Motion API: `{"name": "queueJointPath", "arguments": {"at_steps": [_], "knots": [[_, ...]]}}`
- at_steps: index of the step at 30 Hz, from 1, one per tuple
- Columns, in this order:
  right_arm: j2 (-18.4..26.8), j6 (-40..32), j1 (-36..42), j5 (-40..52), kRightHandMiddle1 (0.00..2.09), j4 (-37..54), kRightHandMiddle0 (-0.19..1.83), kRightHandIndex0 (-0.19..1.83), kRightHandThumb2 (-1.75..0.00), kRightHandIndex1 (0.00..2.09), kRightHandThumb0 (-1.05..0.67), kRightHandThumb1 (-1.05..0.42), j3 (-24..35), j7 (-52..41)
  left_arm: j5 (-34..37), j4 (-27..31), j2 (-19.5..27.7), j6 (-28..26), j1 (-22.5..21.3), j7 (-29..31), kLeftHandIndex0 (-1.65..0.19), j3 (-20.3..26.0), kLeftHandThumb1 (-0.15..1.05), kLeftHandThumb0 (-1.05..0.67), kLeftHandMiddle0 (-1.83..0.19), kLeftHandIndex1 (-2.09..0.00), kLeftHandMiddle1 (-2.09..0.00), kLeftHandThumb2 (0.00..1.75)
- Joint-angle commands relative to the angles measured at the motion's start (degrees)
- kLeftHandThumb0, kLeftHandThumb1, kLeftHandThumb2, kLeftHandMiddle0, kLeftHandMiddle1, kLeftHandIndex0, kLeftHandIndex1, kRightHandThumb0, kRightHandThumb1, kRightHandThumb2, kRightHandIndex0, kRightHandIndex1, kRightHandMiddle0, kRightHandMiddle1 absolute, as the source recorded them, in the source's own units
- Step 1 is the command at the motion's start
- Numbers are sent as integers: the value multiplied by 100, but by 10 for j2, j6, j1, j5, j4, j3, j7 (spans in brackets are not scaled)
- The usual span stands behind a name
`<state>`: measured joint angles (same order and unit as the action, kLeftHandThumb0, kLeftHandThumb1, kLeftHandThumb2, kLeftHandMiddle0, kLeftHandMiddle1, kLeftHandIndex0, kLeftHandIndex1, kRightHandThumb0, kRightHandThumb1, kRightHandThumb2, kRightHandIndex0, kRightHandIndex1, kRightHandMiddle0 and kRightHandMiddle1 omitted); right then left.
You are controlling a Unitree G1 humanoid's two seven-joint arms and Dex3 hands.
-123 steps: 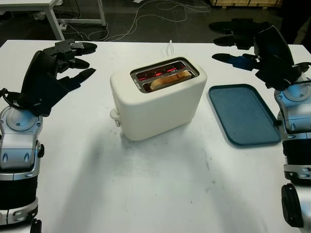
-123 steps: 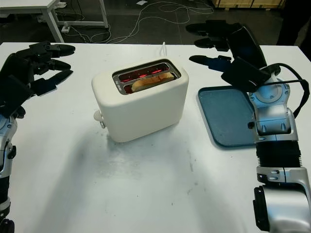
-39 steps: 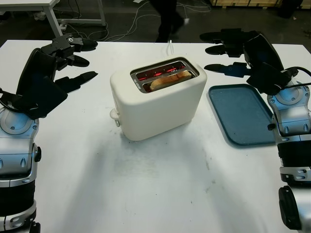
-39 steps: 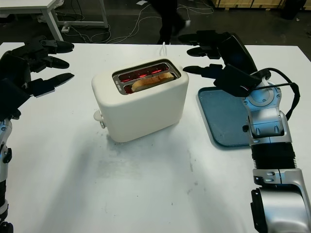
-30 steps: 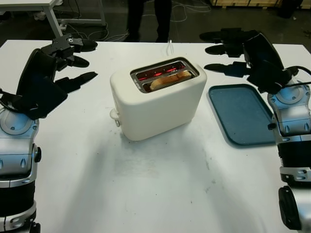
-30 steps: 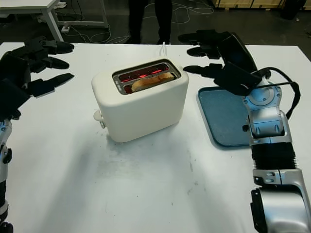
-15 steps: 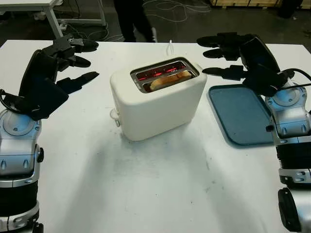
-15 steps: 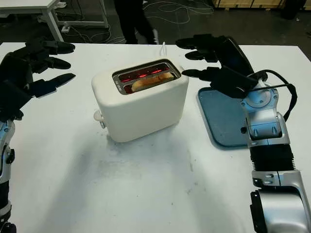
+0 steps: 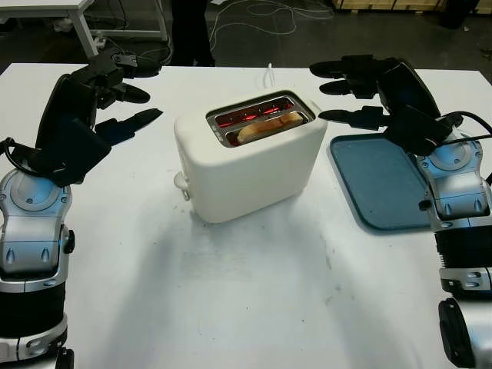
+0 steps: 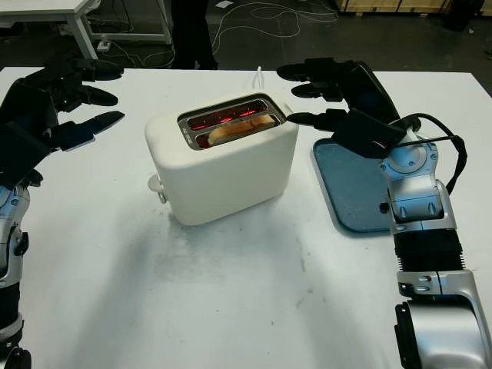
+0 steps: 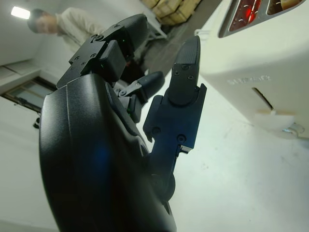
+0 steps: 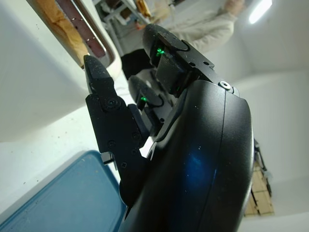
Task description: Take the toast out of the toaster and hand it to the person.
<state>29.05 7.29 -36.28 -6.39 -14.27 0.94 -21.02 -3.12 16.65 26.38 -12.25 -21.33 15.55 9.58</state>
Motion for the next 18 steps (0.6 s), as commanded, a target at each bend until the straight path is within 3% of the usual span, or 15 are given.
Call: {"name": "queueJointPath", "arguments": {"at_steps": [1,18], "knots": [[-6,9,-3,11,0,-7,71,73,0,12,-21,-78,1,-5,3,-6,3,11,-10,-1,-38,0,92,-36,-31,-70,-111,6],[-7,11,-7,16,0,-19,69,72,0,11,-24,-79,-1,-15,5,5,3,0,-1,-3,-35,7,92,-32,-29,-74,-110,6]]}}
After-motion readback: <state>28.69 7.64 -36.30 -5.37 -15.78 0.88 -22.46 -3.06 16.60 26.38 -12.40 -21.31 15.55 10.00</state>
